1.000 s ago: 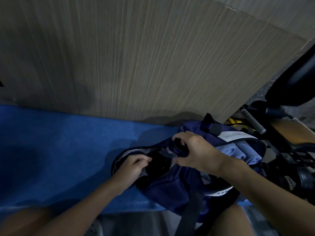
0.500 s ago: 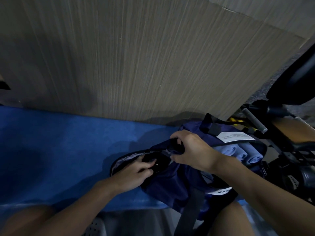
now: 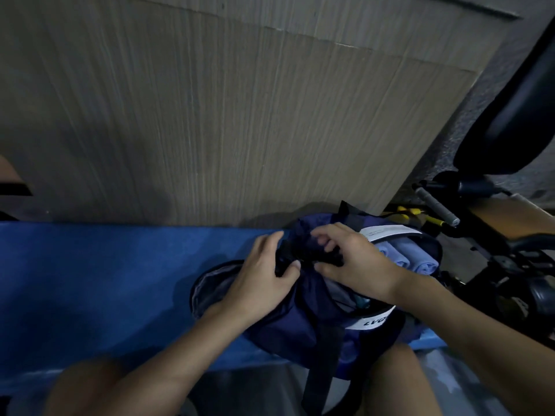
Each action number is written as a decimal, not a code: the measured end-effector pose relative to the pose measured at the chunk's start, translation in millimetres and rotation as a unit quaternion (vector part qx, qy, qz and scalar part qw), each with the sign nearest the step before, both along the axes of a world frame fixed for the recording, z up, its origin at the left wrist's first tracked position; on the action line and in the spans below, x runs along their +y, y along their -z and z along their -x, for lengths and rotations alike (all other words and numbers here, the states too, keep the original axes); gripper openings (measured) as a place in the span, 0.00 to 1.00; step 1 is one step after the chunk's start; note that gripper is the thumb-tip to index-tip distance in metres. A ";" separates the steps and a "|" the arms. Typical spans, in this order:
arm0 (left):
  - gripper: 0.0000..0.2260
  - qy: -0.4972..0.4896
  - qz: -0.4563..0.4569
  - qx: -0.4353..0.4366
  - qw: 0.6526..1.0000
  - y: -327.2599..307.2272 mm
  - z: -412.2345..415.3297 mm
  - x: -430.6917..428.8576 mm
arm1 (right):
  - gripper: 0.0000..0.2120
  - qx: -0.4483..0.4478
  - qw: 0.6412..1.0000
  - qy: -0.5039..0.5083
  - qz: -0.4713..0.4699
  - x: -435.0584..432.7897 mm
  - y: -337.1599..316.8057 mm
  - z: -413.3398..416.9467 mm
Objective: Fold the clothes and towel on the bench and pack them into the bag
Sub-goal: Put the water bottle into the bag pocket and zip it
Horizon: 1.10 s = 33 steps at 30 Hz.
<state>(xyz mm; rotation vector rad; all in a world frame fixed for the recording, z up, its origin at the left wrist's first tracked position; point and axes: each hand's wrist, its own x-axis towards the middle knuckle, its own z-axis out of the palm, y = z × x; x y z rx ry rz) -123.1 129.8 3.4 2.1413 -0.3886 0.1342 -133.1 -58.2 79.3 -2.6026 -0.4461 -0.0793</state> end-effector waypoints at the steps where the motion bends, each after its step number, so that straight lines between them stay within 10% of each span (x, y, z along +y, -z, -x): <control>1: 0.27 0.007 -0.010 -0.030 0.999 -4.7 0.6 -3.0 | 0.21 -0.007 1.000 0.014 -0.015 -6.8 -1.3 5.1; 7: 0.07 0.013 -0.044 -0.084 0.995 -18.2 -10.7 -18.7 | 0.03 0.042 0.997 0.053 0.033 -59.8 4.9 39.6; 14: 0.08 -0.022 -0.112 -0.085 0.990 -20.8 -19.6 -21.2 | 0.20 0.111 0.975 0.087 0.174 -111.8 33.7 54.7; 18: 0.06 -0.012 -0.202 -0.163 0.966 -25.6 -14.0 -27.2 | 0.12 0.094 0.956 0.098 0.259 -125.5 45.3 58.3; 24: 0.15 0.147 -0.415 -0.132 0.888 -43.7 -7.9 -31.7 | 0.03 0.025 0.978 0.125 0.166 -134.4 30.6 52.2; 33: 0.06 0.064 -0.287 -0.118 0.949 -96.5 -28.9 -41.3 | 0.04 -0.053 0.991 0.121 -0.005 -148.5 -17.0 40.3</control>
